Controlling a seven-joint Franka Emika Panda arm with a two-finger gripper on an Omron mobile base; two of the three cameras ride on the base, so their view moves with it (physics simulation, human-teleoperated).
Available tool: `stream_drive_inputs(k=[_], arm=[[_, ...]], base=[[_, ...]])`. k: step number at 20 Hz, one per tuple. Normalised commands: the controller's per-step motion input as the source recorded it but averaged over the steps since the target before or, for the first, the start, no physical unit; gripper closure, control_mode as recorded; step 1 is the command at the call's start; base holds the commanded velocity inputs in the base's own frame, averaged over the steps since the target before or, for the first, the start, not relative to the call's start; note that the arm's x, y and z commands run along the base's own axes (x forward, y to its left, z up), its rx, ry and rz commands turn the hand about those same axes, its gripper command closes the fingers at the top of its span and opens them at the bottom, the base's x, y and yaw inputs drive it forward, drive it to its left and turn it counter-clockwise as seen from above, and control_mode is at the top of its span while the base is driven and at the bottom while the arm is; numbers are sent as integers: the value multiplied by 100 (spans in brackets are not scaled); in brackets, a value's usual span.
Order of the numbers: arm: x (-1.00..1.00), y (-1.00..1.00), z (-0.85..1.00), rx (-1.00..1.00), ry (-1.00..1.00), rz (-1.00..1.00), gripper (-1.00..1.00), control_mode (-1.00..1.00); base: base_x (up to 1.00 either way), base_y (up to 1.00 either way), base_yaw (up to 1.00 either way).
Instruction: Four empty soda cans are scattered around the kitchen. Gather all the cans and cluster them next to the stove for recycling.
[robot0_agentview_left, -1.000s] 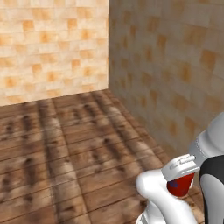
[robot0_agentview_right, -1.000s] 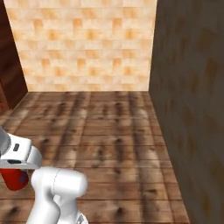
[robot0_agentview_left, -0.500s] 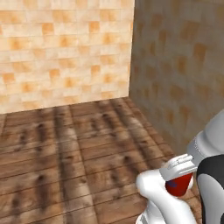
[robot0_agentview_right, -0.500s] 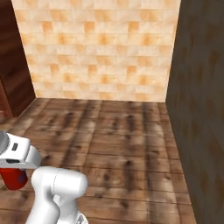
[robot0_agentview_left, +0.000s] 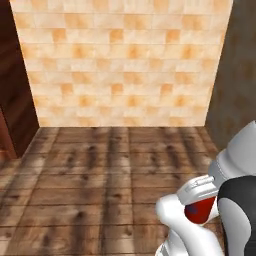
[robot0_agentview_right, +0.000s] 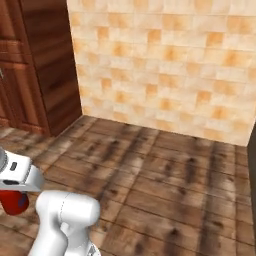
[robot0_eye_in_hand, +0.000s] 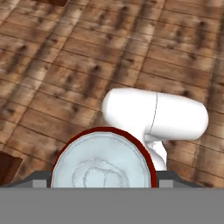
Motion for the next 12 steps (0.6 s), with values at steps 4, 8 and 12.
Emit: stream_drive_inputs(k=[4, 8, 12], arm=[[0, 0, 0, 0, 0, 0, 100, 100], [0, 0, 0, 0, 0, 0, 100, 100], [0, 0, 0, 0, 0, 0, 100, 100]], base=[[100, 12, 71], [100, 11, 73], [100, 10, 74]])
